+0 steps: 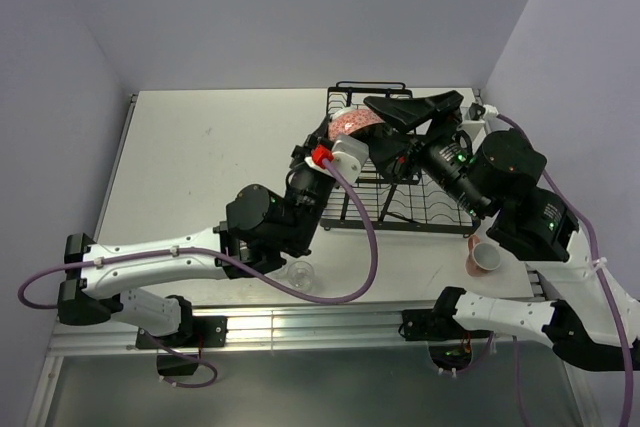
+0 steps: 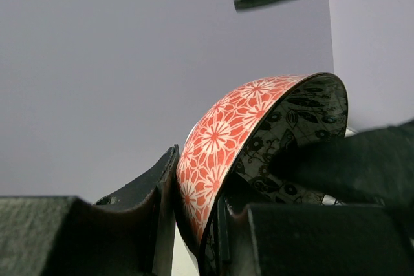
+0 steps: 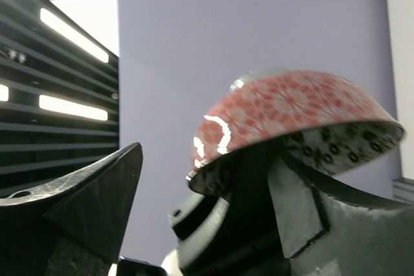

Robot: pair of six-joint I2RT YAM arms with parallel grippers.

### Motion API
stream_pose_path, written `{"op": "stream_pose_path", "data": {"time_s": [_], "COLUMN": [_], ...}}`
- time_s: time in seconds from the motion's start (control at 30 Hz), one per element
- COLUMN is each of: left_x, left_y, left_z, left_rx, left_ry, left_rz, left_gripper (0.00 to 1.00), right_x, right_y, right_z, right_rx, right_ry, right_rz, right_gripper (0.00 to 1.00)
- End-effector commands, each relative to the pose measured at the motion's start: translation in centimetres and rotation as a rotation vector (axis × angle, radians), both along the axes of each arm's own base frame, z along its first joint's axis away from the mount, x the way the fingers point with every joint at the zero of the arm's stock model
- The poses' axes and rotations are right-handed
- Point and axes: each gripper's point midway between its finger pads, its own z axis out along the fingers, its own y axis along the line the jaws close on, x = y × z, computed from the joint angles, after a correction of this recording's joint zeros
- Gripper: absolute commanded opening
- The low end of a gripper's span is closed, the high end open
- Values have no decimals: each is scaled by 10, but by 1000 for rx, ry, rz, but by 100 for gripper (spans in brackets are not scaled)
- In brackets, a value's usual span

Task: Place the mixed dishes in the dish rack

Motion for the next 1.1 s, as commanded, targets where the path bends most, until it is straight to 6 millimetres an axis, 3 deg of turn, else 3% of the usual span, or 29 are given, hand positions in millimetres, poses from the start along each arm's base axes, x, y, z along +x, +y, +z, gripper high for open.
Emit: {"op": "stream_pose_path", "data": {"time_s": [0.0, 0.17, 0.5, 0.6, 0.63, 0.73, 0.8, 0.83, 0.87, 0.9, 0.93, 1.07], "left_x": [-9, -18, -23, -23, -24, -22, -21, -21, -20, -19, -19, -19], "left_y": [18, 11, 0, -3, -4, -7, -3, 0, 8, 12, 18, 53], "left_z": [30, 30, 24, 24, 25, 21, 21, 20, 21, 21, 24, 37], "left_rx": [-127, -100, -41, -29, -30, -26, -64, -80, -106, -125, -153, -257], "left_ry": [-38, -47, -62, -68, -70, -57, -41, -31, -12, -4, 2, 61], "left_rz": [-6, -29, -33, -36, -39, -34, -23, -17, 2, 12, 20, 43], "left_gripper": [0, 0, 0, 0, 0, 6, 32, 49, 76, 95, 99, 99], "right_x": [2, 7, 6, 6, 6, 4, 4, 3, 3, 1, 0, -1], "right_y": [-22, -18, -15, -15, -15, -19, -25, -28, -32, -38, -41, -56], "right_z": [48, 42, 41, 37, 37, 41, 46, 47, 50, 52, 54, 48], "right_rx": [147, 195, 230, 238, 234, 216, 183, 173, 167, 157, 164, 113], "right_ry": [-73, -54, -28, -18, -19, -40, -82, -95, -108, -134, -150, -197], "right_rz": [-80, -83, -62, -62, -60, -70, -97, -106, -119, -134, -143, -196], "right_gripper": [82, 63, 40, 14, 0, 0, 0, 0, 0, 0, 0, 0]}}
